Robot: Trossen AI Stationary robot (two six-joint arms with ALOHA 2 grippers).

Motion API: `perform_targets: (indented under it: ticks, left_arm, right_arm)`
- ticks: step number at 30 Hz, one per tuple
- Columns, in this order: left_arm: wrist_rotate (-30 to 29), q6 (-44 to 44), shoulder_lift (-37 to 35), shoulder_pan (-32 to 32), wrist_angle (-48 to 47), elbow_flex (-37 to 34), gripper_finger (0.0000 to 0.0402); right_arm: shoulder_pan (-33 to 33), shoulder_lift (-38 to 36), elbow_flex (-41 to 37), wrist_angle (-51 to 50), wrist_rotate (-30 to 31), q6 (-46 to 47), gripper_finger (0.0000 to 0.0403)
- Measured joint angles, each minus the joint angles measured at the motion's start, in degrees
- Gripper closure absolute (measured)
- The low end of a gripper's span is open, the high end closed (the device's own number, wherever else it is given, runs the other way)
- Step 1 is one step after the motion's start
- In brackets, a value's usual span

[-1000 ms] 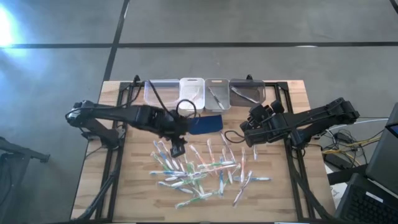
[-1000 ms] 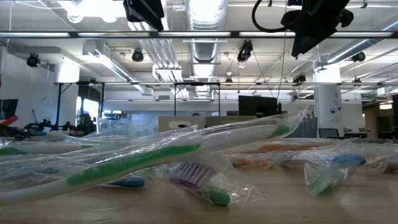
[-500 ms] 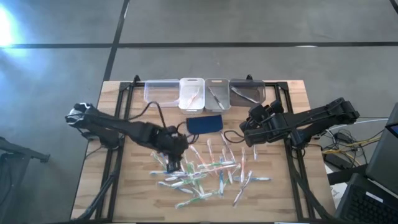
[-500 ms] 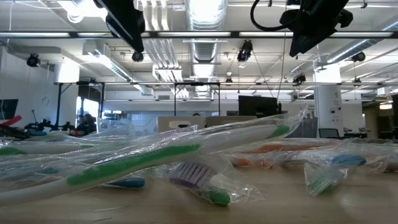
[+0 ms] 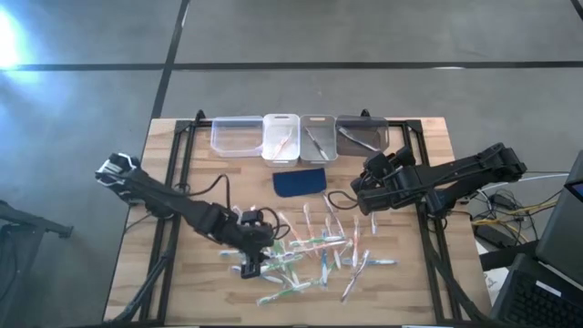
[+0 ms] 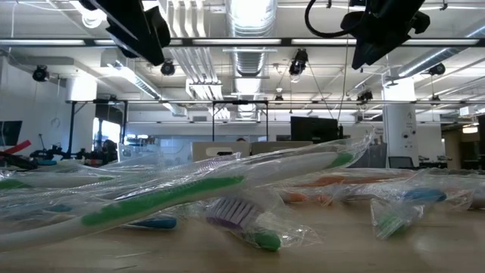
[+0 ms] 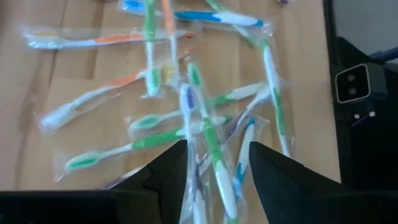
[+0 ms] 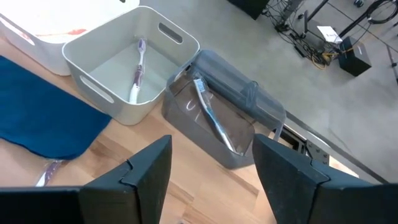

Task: Pick & Place Toothbrushes
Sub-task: Put the green toothbrush into the transparent bin

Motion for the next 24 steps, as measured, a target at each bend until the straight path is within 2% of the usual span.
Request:
perform_targets:
  ticks: [4,11,16,24]
  left_arm:
    - [0.06,-0.82,0.02,-0.73,4.75,-3.95,0.0225]
    - [0.02,-7.9,0.02,-1.55,9.59,-8.95,0.0225]
    - [-0.45,-12.02,0.04,-2.71,11.89,-10.69,0.0231]
    - [-0.33,-12.66,3.52,-5.87,16.33,-10.97,0.0259]
  right_arm:
    - [-0.02,0.0,0.0,0.0,-0.01,0.0,0.0174]
    - [-0.01,0.0,0.0,0.0,-0.01,0.0,0.0156]
    - [-0.01,0.0,0.0,0.01,-0.01,0.0,0.0142]
    - [-0.02,0.0,0.0,0.07,0.0,0.0,0.012]
